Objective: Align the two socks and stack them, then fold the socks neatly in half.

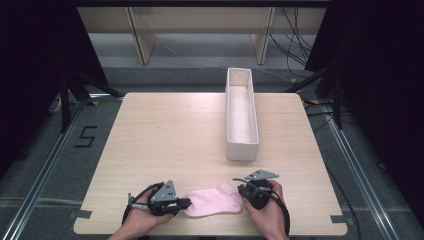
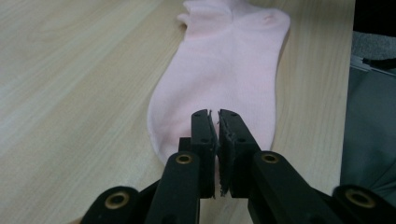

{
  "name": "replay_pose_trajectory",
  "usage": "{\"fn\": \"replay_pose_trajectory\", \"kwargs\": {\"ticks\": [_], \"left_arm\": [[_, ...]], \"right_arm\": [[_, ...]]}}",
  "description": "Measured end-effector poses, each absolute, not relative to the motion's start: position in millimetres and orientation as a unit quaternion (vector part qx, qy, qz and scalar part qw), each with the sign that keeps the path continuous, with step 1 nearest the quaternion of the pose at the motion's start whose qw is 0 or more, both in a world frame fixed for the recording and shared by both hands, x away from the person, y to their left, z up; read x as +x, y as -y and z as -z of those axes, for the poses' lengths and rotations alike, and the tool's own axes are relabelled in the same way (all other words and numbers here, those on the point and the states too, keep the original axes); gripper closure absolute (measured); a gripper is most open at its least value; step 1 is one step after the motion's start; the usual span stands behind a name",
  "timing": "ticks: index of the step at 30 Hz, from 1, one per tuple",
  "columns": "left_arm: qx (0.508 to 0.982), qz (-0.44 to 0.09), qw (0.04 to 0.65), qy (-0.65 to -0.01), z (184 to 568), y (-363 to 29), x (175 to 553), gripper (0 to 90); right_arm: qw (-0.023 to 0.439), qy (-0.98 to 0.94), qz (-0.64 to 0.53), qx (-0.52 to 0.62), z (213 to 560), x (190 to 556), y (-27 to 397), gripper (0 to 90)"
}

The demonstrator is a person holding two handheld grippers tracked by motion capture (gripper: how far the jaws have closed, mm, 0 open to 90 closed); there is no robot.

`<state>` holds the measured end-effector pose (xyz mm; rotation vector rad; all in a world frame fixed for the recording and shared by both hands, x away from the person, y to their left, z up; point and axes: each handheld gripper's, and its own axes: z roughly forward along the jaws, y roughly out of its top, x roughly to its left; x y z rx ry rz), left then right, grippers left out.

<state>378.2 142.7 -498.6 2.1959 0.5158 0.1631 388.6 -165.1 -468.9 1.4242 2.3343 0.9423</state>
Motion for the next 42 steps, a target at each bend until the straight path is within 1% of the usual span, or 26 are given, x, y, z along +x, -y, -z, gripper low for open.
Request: {"fn": "replay_pose_trajectory", "kwargs": {"ticks": [2, 3, 4, 6, 16, 19, 20, 22, 23, 25, 28, 29, 30, 33, 34, 35, 37, 38, 39, 40, 41, 42], "left_arm": [[0.878, -0.064, 0.426, -0.209, 503.7, -141.4, 378.0, 84.5], [0.881, -0.062, 0.422, -0.206, 505.7, -141.5, 378.6, 84.6], [0.878, -0.061, 0.426, -0.208, 507.7, -140.8, 378.4, 84.9], [0.879, -0.065, 0.425, -0.206, 508.0, -140.9, 379.2, 85.7], [0.879, -0.068, 0.424, -0.207, 507.4, -139.2, 385.4, 85.5], [0.876, -0.075, 0.431, -0.203, 504.6, -140.1, 384.4, 78.4], [0.861, -0.077, 0.456, -0.21, 500.5, -141.8, 382.2, 76.1], [0.851, -0.085, 0.467, -0.226, 494.8, -144.7, 380.9, 69.8], [0.844, -0.09, 0.476, -0.233, 492.6, -146.2, 381.0, 66.5], [0.837, -0.094, 0.481, -0.245, 490.3, -147.9, 380.8, 62.6], [0.818, -0.104, 0.487, -0.287, 486.8, -155.9, 384.2, 54.4], [0.818, -0.104, 0.487, -0.287, 486.8, -155.9, 384.2, 53.3], [0.814, -0.106, 0.482, -0.305, 487.8, -159.6, 385.9, 52.4], [0.809, -0.101, 0.487, -0.314, 490.6, -161.6, 387.2, 49.9], [0.807, -0.1, 0.485, -0.321, 491.6, -163.7, 386.7, 49.0], [0.807, -0.1, 0.485, -0.321, 491.6, -163.7, 386.7, 48.4], [0.799, -0.09, 0.487, -0.342, 493.4, -166.3, 385.6, 48.8], [0.798, -0.087, 0.483, -0.35, 493.9, -167.7, 385.1, 49.1], [0.798, -0.087, 0.483, -0.35, 493.9, -167.7, 385.1, 49.8], [0.791, -0.079, 0.482, -0.368, 497.3, -169.0, 383.0, 51.0], [0.791, -0.079, 0.482, -0.368, 497.3, -169.0, 383.0, 51.9], [0.786, -0.065, 0.484, -0.38, 501.7, -169.9, 380.3, 52.6]], "right_arm": [[0.114, -0.805, -0.319, 0.487, 472.5, 393.2, 163.2, 86.3], [0.119, -0.81, -0.319, 0.477, 475.9, 396.2, 163.8, 87.6], [0.108, -0.81, -0.313, 0.484, 477.5, 395.4, 162.0, 88.4], [0.11, -0.813, -0.308, 0.482, 481.3, 395.8, 162.3, 89.9], [0.109, -0.816, -0.291, 0.488, 485.8, 390.1, 168.1, 90.0], [0.109, -0.81, -0.301, 0.491, 486.3, 389.2, 167.9, 90.0], [0.106, -0.807, -0.318, 0.486, 483.2, 389.8, 170.0, 89.1], [0.117, -0.8, -0.321, 0.494, 477.6, 389.9, 172.7, 87.6], [0.11, -0.795, -0.327, 0.499, 476.0, 390.4, 173.5, 86.9], [0.112, -0.791, -0.325, 0.506, 474.5, 390.4, 174.0, 86.2], [0.116, -0.79, -0.334, 0.501, 475.7, 393.6, 179.0, 83.5], [0.116, -0.79, -0.334, 0.501, 475.7, 393.6, 179.0, 83.5], [0.118, -0.789, -0.325, 0.507, 475.2, 391.7, 180.0, 82.5], [0.11, -0.785, -0.333, 0.512, 476.4, 391.3, 179.6, 81.8], [0.121, -0.787, -0.334, 0.504, 475.3, 391.4, 180.5, 81.0], [0.112, -0.782, -0.338, 0.511, 474.5, 391.0, 179.9, 80.6], [0.107, -0.774, -0.341, 0.523, 473.9, 390.2, 177.6, 79.6], [0.111, -0.781, -0.342, 0.51, 474.0, 392.4, 179.7, 79.4], [0.111, -0.781, -0.342, 0.51, 474.0, 392.4, 179.7, 79.4], [0.115, -0.782, -0.346, 0.506, 474.3, 393.6, 179.1, 78.9], [0.115, -0.782, -0.346, 0.506, 474.3, 393.6, 179.1, 78.9], [0.1, -0.777, -0.344, 0.517, 474.0, 393.4, 177.5, 78.7]]}}
